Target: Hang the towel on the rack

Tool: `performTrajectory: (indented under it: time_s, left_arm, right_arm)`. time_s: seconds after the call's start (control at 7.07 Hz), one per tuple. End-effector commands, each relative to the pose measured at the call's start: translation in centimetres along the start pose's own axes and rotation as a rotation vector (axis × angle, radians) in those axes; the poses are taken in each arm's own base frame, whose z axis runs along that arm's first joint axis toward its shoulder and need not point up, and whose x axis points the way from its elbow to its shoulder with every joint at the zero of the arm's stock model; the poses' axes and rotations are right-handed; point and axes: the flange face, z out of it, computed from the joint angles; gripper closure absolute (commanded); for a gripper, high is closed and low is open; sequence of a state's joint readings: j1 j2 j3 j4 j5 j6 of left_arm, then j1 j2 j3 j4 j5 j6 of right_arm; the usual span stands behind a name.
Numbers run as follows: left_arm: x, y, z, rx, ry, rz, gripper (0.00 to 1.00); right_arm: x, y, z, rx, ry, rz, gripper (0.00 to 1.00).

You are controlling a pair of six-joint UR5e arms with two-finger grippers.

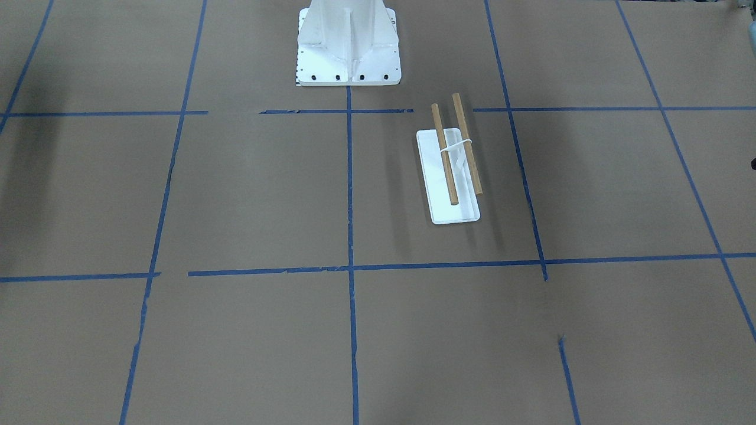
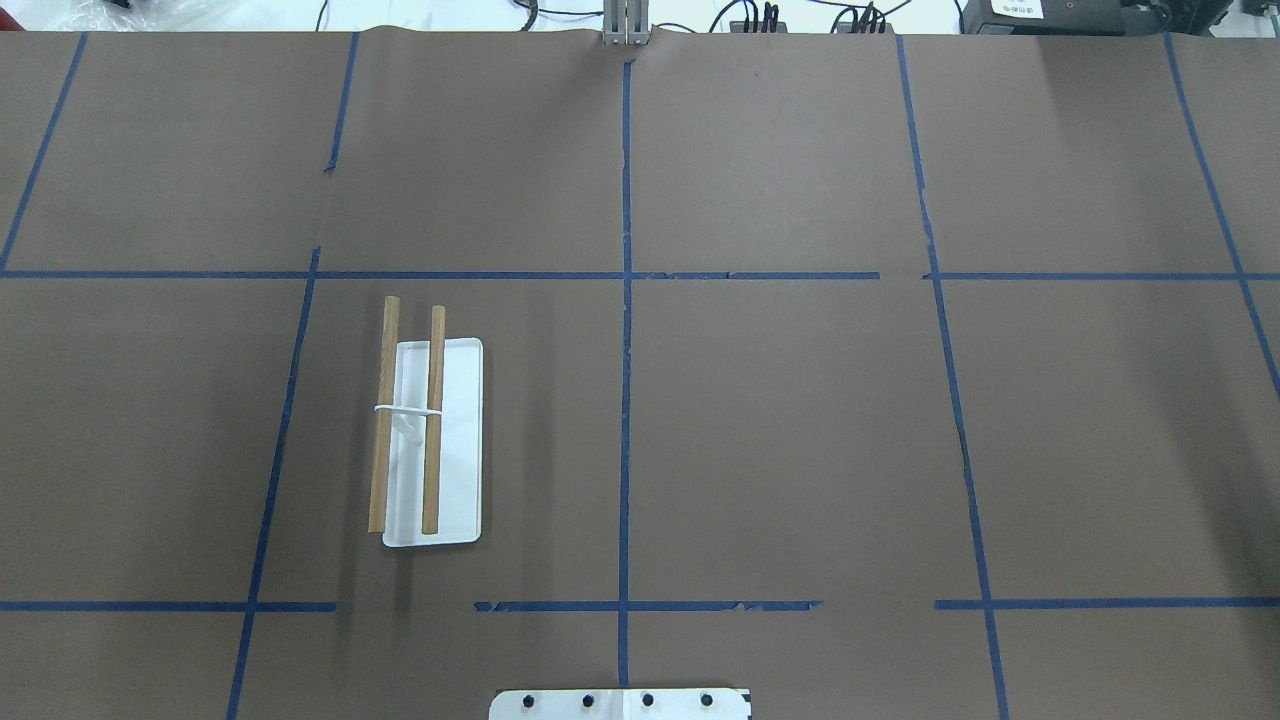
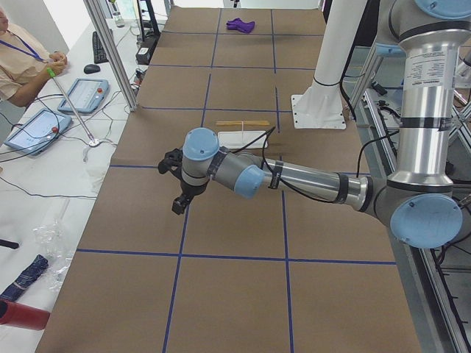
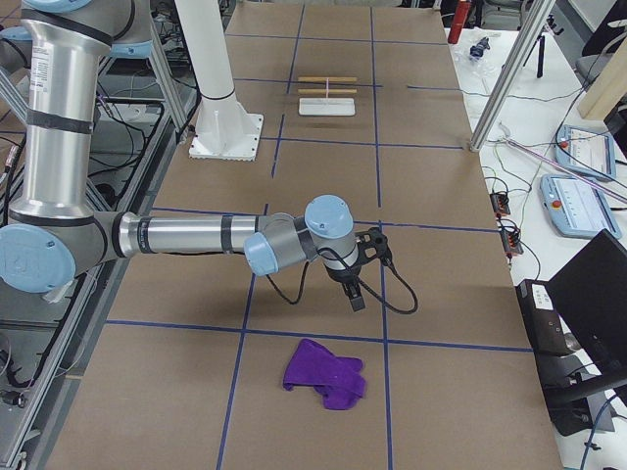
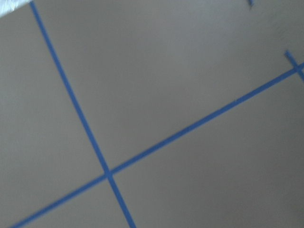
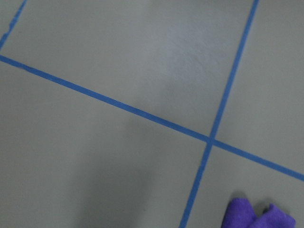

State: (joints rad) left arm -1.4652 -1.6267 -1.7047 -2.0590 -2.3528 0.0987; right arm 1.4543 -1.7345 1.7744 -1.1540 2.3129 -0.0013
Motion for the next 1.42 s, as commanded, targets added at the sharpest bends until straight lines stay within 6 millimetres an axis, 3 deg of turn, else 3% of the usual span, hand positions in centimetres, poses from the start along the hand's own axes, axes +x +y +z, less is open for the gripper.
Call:
performTrajectory:
  time_s: [0.0, 0.14, 0.28, 0.57, 0.71, 1.13, 1.27]
  left_arm:
    - [0.0, -1.6, 0.1, 0.162, -0.01, 0.127, 0.0]
    - [-0.2, -1.4, 0.4, 0.166, -0.01, 0.134, 0.0]
    - [-0.1, -1.5, 0.3, 0.168, -0.01, 0.136, 0.0]
    - [0.1, -1.8, 0.1, 0.176, -0.01, 0.144, 0.0]
    - [0.2, -1.8, 0.0, 0.177, -0.01, 0.145, 0.0]
    - [0.3, -1.9, -0.1, 0.18, -0.009, 0.148, 0.0]
    - [0.4, -2.0, -0.2, 0.19, -0.01, 0.158, 0.0]
  right_arm:
    - [-1.8, 1.1, 3.2, 0.038, -0.035, -0.139, 0.0]
    - [1.2, 6.7, 6.2, 0.009, -0.03, -0.161, 0.0]
    - [4.0, 10.9, 8.9, -0.004, -0.025, -0.156, 0.0]
    - [7.1, 16.4, 11.6, -0.051, 0.006, -0.317, 0.07]
    - [7.6, 19.6, 12.0, -0.089, -0.003, -0.33, 0.09]
    - [8.4, 24.2, 12.1, -0.148, 0.007, -0.333, 0.13]
    - [8.7, 24.2, 12.2, -0.154, 0.024, -0.34, 0.29]
